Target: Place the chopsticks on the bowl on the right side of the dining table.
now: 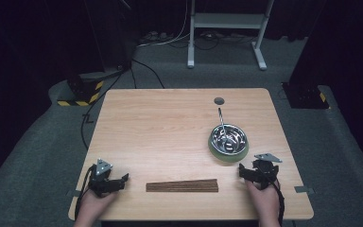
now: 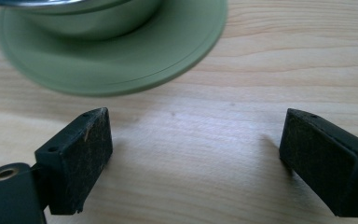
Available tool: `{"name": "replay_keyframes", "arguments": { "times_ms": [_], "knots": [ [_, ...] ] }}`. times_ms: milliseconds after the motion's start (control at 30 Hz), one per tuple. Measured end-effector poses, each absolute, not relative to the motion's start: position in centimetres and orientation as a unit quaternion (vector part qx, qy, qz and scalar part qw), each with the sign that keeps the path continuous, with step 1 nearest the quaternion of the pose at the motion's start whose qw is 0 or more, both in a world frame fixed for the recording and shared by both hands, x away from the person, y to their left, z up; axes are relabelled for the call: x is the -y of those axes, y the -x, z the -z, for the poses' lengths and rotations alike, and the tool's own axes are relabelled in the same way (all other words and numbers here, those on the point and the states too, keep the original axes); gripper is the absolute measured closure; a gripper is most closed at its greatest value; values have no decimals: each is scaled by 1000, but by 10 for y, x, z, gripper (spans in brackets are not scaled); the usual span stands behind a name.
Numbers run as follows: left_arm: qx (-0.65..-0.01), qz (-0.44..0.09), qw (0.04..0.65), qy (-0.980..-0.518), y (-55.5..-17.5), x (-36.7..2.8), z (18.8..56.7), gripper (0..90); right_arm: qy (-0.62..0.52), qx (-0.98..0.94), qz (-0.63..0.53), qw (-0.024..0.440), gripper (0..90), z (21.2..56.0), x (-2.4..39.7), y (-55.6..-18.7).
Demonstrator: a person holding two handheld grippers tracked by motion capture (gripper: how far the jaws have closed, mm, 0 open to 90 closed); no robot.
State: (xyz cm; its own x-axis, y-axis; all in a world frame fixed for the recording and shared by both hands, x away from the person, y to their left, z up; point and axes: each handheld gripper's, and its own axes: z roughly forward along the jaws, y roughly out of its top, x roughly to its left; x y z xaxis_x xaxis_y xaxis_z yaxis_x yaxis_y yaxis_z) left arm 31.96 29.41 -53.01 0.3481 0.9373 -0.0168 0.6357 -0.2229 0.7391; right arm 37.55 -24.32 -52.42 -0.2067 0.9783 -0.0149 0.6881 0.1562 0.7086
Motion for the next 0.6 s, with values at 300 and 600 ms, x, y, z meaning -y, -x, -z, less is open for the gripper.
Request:
{"name": "replay_keyframes", "arguments": {
  "times_ms": [300, 600],
  "knots": [
    [-527, -226, 334, -748, -318, -293, 530, 134, -560, -735, -301, 236, 93, 524, 246, -374],
    [-530, -227, 333, -747, -318, -292, 530, 133, -538, -753, -308, 219, 150, 522, 249, -363]
  ]
}}
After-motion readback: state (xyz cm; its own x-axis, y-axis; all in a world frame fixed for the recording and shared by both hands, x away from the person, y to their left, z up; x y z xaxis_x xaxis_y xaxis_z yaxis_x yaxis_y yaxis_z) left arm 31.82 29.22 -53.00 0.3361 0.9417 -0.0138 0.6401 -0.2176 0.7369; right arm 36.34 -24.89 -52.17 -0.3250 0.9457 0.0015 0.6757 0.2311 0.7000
